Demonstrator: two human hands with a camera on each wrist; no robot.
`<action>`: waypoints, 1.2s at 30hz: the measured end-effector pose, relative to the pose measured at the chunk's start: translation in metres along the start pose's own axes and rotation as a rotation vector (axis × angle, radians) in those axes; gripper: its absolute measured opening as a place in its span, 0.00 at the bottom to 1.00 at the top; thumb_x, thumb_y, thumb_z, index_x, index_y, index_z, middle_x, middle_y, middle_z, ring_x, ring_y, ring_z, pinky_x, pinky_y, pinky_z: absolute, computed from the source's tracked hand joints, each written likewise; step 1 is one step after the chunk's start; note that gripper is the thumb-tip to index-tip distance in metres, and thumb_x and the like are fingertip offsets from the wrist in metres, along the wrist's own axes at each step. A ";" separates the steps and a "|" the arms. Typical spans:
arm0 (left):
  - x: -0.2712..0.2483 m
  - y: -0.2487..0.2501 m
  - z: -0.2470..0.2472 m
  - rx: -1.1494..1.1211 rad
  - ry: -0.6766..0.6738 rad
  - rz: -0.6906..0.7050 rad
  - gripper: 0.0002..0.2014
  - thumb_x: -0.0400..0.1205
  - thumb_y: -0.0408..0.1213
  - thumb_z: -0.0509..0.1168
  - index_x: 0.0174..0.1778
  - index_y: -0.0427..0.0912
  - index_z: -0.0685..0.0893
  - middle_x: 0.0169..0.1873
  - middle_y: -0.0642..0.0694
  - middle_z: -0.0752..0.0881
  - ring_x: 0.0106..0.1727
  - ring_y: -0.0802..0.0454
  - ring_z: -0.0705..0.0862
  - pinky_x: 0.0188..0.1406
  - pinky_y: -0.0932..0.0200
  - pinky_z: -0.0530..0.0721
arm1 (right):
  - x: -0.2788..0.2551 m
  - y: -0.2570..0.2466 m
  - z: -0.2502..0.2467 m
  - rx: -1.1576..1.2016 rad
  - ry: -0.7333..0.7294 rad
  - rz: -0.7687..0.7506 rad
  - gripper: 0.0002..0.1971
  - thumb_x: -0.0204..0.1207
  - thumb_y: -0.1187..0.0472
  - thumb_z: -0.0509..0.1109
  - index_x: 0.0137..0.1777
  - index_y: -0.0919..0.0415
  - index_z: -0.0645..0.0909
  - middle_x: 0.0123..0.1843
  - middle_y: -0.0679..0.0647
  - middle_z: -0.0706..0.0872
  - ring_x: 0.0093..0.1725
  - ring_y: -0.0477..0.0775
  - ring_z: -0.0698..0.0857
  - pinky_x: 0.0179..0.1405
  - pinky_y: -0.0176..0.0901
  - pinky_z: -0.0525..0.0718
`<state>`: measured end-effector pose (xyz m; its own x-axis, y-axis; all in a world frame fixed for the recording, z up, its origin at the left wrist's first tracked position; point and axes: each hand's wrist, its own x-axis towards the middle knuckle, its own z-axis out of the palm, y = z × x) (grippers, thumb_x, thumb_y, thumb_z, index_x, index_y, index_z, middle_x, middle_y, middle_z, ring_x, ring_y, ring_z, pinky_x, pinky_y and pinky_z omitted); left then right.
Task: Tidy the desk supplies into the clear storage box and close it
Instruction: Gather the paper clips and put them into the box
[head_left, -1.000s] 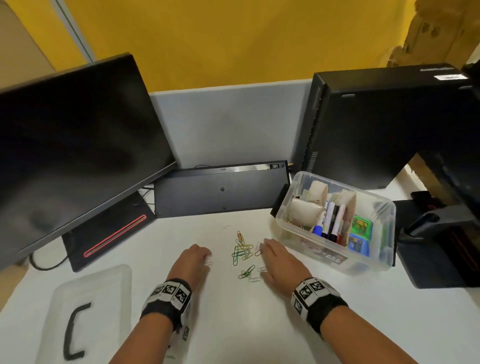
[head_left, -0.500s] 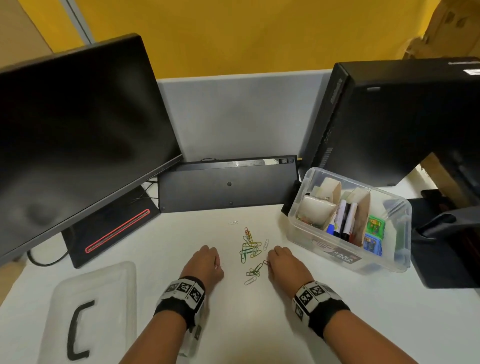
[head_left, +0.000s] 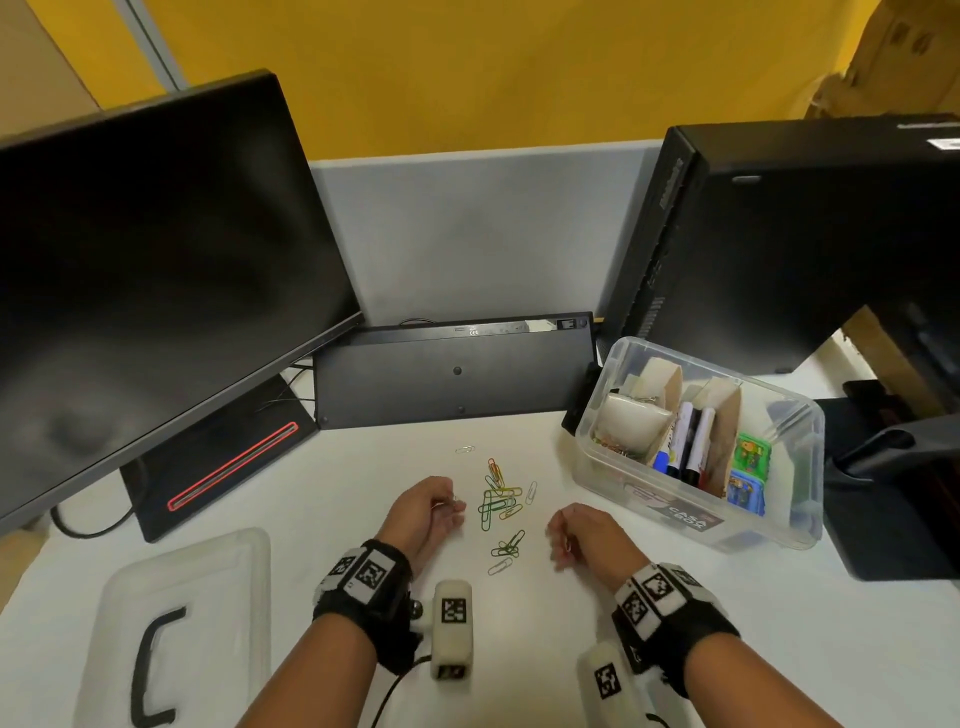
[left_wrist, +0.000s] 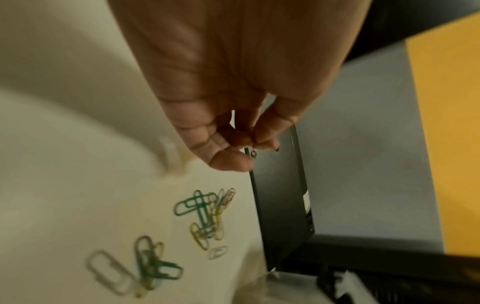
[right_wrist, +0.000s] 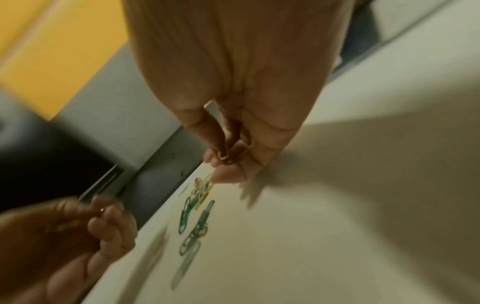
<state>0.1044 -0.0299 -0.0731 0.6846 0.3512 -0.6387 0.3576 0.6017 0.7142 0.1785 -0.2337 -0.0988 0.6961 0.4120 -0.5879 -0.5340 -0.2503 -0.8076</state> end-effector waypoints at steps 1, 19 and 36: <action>0.001 0.002 0.002 -0.127 -0.005 -0.013 0.10 0.79 0.24 0.53 0.35 0.36 0.75 0.31 0.42 0.75 0.35 0.48 0.77 0.40 0.56 0.77 | -0.002 0.000 -0.002 0.203 -0.024 0.061 0.13 0.76 0.73 0.50 0.37 0.69 0.75 0.32 0.62 0.77 0.26 0.57 0.76 0.27 0.46 0.75; 0.081 0.023 0.022 1.535 0.021 0.389 0.12 0.83 0.34 0.58 0.63 0.44 0.72 0.55 0.42 0.84 0.55 0.44 0.83 0.55 0.53 0.79 | -0.011 -0.003 0.033 -1.416 -0.262 -0.406 0.17 0.83 0.48 0.59 0.65 0.57 0.65 0.59 0.57 0.79 0.56 0.61 0.79 0.47 0.51 0.77; 0.075 0.014 0.025 1.649 0.093 0.384 0.09 0.83 0.37 0.62 0.55 0.38 0.79 0.53 0.40 0.82 0.53 0.43 0.83 0.55 0.53 0.83 | -0.012 0.011 0.050 -1.435 -0.065 -0.308 0.12 0.83 0.65 0.52 0.63 0.63 0.70 0.58 0.58 0.78 0.55 0.59 0.79 0.41 0.44 0.69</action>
<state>0.1765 -0.0129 -0.1039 0.8671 0.3628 -0.3412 0.4660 -0.8328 0.2988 0.1404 -0.1981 -0.0985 0.6485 0.6375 -0.4159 0.5798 -0.7677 -0.2728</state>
